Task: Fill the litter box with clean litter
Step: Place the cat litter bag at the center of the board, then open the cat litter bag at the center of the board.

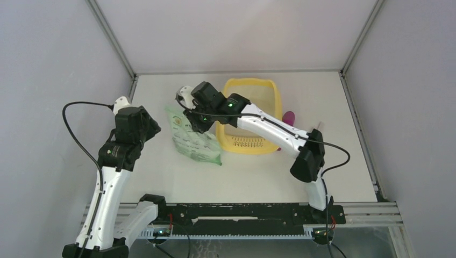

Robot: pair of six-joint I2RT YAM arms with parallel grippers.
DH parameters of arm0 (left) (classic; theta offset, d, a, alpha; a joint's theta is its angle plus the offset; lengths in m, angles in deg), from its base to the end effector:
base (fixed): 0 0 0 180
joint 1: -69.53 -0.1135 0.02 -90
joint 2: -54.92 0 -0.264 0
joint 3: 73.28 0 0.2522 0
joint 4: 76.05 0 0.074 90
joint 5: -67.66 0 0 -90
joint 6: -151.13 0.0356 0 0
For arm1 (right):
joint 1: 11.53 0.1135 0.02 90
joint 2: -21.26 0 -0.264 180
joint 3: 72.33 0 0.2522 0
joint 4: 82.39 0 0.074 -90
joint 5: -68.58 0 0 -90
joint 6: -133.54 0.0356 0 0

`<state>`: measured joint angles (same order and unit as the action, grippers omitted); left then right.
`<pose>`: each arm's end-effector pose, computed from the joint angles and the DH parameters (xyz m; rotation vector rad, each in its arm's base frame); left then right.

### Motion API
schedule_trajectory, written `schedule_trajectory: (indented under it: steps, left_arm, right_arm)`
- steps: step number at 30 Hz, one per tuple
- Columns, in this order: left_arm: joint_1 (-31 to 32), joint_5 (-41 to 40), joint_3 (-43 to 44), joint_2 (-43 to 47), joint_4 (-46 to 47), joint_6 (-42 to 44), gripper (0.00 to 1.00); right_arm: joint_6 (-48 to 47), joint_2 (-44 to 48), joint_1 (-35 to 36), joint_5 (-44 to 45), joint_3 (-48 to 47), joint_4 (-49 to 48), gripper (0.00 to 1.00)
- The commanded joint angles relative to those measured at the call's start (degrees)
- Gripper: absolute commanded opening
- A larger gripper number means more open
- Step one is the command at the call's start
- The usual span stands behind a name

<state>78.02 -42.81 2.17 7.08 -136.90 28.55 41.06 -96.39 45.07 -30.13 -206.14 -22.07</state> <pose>0.1562 -0.0107 0.3672 -0.6387 2.0114 -0.0429 0.2504 0.3896 0.3415 -1.2614 2.0679 0.6299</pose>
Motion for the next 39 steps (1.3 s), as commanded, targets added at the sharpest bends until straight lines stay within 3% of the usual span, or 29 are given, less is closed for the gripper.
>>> schedule_trajectory:
  steps: [1, 4, 6, 13, 28, 33, 39]
  left_arm:
    - [-0.32, 1.9, -1.0, 1.81, 4.12, -0.42, 0.54]
    - [-0.32, 2.02, -0.84, 1.97, 4.18, 0.01, 0.46]
    - [-0.32, 2.19, -0.84, 2.12, 4.41, 0.21, 0.41]
    - [-0.32, 2.85, -0.77, 1.28, 4.62, 0.72, 0.18]
    - [-0.32, 3.33, -0.78, 1.16, 4.64, 1.06, 0.33]
    - [-0.32, 3.31, -0.87, 1.16, 4.56, 1.11, 0.47]
    - [-0.32, 3.26, -1.15, 1.42, 4.47, 1.0, 0.5]
  right_arm:
    - [1.3, 12.6, -0.12, 3.43, 2.33, 0.92, 0.29]
    - [2.19, 17.16, -1.44, 3.71, 7.09, 0.2, 0.2]
    - [3.25, 18.94, -2.69, 2.27, 9.06, 0.42, 0.0]
    - [2.93, 18.11, -2.63, -1.77, 10.0, 5.99, 0.0]
    - [3.62, 13.58, -0.55, -0.83, 9.9, 4.67, 0.0]
    - [3.48, 15.98, 0.35, 2.06, 11.2, 2.59, 0.0]
    - [3.67, 18.1, 0.53, 3.56, 10.43, 1.51, 0.0]
